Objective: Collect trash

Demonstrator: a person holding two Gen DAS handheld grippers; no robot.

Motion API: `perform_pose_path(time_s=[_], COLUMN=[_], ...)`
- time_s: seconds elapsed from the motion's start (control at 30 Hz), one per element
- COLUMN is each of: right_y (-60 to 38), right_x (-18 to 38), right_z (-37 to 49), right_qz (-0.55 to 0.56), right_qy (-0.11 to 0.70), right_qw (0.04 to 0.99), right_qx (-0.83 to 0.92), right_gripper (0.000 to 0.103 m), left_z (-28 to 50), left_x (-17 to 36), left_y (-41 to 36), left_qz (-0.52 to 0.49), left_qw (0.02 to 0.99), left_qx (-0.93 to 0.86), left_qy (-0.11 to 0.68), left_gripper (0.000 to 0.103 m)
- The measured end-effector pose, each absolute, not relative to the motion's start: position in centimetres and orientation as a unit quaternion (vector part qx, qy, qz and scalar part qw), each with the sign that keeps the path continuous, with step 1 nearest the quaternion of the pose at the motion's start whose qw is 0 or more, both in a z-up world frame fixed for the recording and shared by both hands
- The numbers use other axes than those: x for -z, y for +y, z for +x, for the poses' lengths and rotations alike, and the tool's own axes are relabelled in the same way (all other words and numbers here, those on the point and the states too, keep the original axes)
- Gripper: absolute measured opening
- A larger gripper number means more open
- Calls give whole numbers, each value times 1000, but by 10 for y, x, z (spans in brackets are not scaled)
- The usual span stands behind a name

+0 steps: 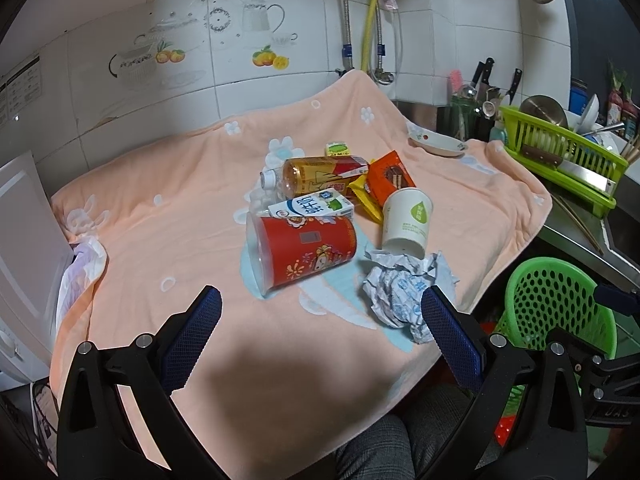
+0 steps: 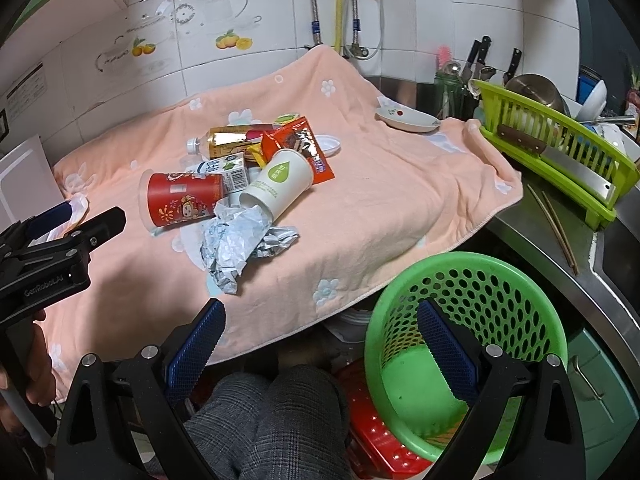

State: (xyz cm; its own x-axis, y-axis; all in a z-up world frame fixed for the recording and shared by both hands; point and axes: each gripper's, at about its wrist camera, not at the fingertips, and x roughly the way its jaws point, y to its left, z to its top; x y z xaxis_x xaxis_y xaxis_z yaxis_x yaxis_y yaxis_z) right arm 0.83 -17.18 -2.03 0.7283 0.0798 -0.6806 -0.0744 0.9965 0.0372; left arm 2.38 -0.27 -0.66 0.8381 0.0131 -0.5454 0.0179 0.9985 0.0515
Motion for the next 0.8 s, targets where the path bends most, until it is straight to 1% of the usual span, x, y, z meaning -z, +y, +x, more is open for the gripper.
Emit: perform_pose_path(time_s=[0.43,0.8], right_y=[-142,-116], right_x=[30,62], right_z=[40,106], right_qz=[3,24], right_qy=[380,421], right_qw=[919,899], right_qx=[-102,-120], right_gripper=[93,93], left_z=[48,90], left_x=[4,20], left_y=[42,69], left_qz=[-2,-45], left_qw=[955,941], left_qx=[-37,3], left_qy=[296,335], left_gripper=[98,98])
